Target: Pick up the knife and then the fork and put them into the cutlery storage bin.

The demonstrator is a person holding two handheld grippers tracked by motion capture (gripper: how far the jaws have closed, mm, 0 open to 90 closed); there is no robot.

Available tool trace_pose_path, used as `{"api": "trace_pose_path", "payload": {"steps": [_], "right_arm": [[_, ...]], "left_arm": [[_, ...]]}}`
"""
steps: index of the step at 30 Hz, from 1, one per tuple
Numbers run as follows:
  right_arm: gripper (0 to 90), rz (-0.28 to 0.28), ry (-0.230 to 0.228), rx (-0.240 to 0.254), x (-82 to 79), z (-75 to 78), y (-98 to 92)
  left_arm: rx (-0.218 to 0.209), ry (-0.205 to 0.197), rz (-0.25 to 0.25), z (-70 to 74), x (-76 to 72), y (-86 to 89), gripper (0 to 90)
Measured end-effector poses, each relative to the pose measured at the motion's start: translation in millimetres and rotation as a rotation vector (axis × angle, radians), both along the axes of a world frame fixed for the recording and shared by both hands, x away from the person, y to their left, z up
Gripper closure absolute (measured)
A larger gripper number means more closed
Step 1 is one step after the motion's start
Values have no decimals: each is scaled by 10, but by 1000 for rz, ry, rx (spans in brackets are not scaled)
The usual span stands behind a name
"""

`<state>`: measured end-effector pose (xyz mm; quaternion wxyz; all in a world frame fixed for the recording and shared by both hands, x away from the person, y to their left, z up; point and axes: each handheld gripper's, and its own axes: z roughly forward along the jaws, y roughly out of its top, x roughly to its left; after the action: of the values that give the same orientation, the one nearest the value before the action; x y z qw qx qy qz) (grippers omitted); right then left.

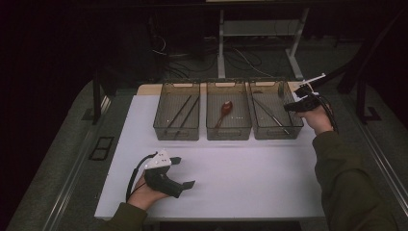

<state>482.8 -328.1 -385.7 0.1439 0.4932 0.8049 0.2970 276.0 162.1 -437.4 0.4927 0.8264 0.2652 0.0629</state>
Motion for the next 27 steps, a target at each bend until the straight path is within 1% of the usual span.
{"api": "trace_pose_path", "payload": {"steps": [1, 2, 4, 5, 6, 8, 10, 12, 15, 18, 20, 22, 27], "right_arm": [[782, 0, -6, -7, 4, -3, 10], [728, -8, -16, -4, 4, -2, 17], [662, -13, -25, 4, 2, 9, 24], [634, -20, -36, 5, -2, 16, 28], [624, -19, -40, 10, -6, 23, 26], [571, -13, -45, 25, -20, 36, 27], [523, -19, -56, 26, -39, 53, 29], [485, -15, -64, 51, -59, 71, 21], [442, -10, -82, 82, -100, 111, 13], [417, -3, -108, 139, -177, 164, 0], [401, 6, -125, 163, -233, 188, -9], [388, 16, -130, 178, -290, 203, -15], [373, 34, -161, 192, -431, 215, -28]], "left_arm": [[0, -1, -1, 0, -1, 1, 0], [0, -2, 0, 1, -1, 2, 0], [0, -2, -1, 0, -2, 4, 0], [0, -1, 0, 0, -2, 4, 0], [0, -1, 0, 0, -2, 4, 0], [0, -2, 0, 2, -4, 2, 0], [0, -1, -1, 1, -5, 0, 0], [0, -2, 0, 2, -5, 0, 0], [2, -3, 1, 3, -6, 2, 0], [-5, -5, 4, 3, -9, 6, 0], [-4, -4, 6, 3, -9, 9, 0], [-3, -3, 7, 3, -12, 7, 0], [0, -7, 7, 8, -14, 13, 0]]}}
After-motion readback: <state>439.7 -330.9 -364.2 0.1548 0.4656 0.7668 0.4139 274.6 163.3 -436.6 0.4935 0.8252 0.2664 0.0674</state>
